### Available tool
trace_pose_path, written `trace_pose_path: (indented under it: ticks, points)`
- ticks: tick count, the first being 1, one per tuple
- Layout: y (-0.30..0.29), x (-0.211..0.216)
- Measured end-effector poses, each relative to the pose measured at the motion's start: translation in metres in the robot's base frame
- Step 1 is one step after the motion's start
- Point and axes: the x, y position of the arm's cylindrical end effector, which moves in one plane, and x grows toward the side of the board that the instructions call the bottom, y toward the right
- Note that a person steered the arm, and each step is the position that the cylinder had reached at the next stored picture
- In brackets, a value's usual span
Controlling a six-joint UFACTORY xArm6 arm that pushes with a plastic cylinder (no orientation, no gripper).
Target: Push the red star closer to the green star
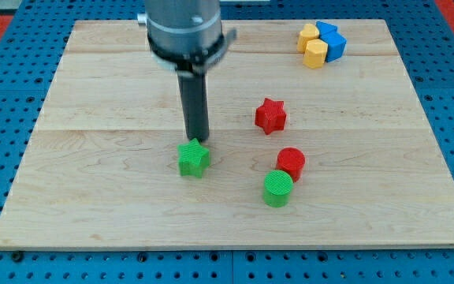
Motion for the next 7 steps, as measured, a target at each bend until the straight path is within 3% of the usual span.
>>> trace_pose_path:
  ticks: [1, 3, 4, 5, 6, 7]
  points:
    - [0.018, -0.011]
    - [0.083, -0.157]
    - [0.163, -0.111]
    - [0.125, -0.058]
    - [0.053, -0.059]
    - [0.059, -0.117]
